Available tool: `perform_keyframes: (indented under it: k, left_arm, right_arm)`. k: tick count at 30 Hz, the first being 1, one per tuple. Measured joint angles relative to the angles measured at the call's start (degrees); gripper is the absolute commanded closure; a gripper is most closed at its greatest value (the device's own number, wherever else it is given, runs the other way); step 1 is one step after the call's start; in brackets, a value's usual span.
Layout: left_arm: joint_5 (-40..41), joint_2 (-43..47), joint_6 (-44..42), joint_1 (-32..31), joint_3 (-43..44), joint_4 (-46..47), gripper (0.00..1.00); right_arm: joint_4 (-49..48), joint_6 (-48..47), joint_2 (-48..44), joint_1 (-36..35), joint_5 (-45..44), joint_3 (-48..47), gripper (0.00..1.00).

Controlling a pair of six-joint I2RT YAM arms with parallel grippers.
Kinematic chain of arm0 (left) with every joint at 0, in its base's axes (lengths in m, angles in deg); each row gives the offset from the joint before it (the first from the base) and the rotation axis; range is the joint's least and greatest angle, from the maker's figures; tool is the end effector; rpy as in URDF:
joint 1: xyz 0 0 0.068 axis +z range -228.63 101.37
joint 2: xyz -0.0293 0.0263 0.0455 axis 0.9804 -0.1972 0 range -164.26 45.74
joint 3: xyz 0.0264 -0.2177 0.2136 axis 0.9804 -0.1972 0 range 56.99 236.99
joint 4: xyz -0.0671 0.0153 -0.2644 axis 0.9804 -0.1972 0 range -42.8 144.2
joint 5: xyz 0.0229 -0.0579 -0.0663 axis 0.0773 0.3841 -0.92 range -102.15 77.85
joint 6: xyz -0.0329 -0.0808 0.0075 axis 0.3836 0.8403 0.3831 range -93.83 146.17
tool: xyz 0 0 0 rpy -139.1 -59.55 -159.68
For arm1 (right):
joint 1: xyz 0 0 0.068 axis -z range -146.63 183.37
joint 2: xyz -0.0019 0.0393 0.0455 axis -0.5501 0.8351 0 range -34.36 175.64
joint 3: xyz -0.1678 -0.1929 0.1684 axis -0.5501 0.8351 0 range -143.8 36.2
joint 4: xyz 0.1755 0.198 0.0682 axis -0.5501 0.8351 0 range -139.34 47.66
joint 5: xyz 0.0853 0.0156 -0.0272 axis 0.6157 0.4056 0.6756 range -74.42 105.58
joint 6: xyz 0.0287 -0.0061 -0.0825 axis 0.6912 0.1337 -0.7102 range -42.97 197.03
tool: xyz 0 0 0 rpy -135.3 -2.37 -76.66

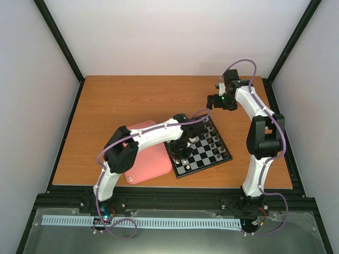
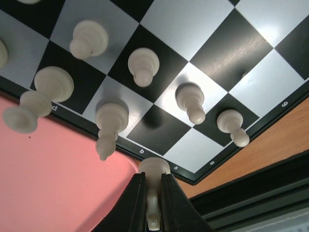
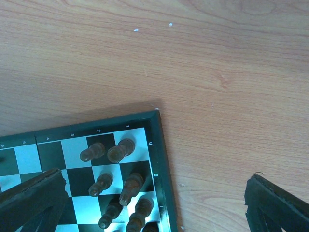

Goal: Set up the chess pieces on the board
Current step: Place the chess piece on the chessboard.

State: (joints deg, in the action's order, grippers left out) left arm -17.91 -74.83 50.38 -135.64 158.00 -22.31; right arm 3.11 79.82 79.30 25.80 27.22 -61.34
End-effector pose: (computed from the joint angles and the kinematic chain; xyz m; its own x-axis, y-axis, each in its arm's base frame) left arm 0.2213 -0.3552 0.1902 -0.8336 0.5350 0.1375 0.5339 0.8442 -0.0477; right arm 0.4525 0.0759 0.2332 -0.9315 -0.0758 -0.3558 -0.1570 0.9660 0.2054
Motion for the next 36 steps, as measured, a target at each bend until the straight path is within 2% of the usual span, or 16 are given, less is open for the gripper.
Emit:
perform_keyframes:
  k: [14,36]
  left_arm:
    - [1.09,-1.22,-0.04,0.00,-2.16,3.21,0.99]
    - [1.25,-2.45,-0.17,0.00,-2.40,3.43,0.99]
  right_arm:
    - [-0.02,0.00,0.00,0.11,0.50,0.00,0.00]
    - [-0.02,0.00,0.00,0.20,0.90,0.00,0.00]
